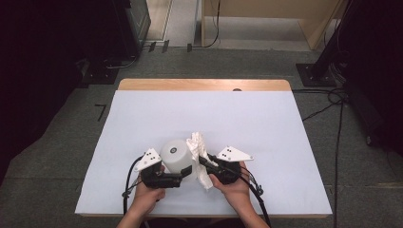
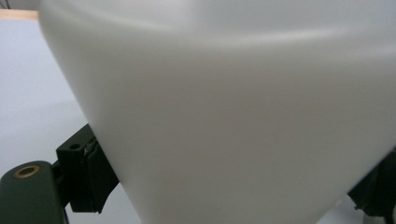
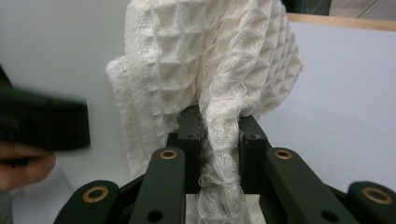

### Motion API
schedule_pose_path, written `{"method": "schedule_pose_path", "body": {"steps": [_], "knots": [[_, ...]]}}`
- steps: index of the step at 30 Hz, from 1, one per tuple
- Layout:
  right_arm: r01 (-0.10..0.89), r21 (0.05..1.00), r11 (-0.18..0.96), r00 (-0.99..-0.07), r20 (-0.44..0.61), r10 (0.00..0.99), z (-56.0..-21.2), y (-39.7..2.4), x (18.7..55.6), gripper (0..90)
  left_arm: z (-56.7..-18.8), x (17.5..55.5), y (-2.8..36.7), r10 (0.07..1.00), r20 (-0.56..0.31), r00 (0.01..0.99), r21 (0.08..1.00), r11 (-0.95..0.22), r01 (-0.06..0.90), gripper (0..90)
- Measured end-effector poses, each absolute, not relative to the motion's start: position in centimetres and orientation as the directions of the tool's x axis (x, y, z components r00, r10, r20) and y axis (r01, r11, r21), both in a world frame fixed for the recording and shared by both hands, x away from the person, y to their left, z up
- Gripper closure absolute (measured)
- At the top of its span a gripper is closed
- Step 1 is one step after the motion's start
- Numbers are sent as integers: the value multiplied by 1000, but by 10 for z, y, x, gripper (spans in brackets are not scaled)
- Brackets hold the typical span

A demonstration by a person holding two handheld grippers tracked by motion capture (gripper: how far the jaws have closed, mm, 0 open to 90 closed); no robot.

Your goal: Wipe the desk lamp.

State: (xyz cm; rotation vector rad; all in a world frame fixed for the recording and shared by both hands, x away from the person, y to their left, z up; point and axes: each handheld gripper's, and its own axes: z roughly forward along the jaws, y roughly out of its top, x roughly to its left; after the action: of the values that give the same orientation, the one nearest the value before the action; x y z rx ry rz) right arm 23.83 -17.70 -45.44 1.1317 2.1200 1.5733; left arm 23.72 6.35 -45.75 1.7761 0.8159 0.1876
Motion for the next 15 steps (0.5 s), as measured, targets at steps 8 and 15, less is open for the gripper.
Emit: {"method": "schedule_pose_path", "body": {"steps": [8, 15], "knots": [[376, 923, 79, -652, 203, 731, -438, -185, 234, 765, -465, 233, 49, 597, -235, 767, 885, -194, 423, 83], [428, 894, 131, -648, 202, 734, -455, -176, 239, 764, -456, 236, 64, 617, -251, 746, 901, -132, 413, 83]]}}
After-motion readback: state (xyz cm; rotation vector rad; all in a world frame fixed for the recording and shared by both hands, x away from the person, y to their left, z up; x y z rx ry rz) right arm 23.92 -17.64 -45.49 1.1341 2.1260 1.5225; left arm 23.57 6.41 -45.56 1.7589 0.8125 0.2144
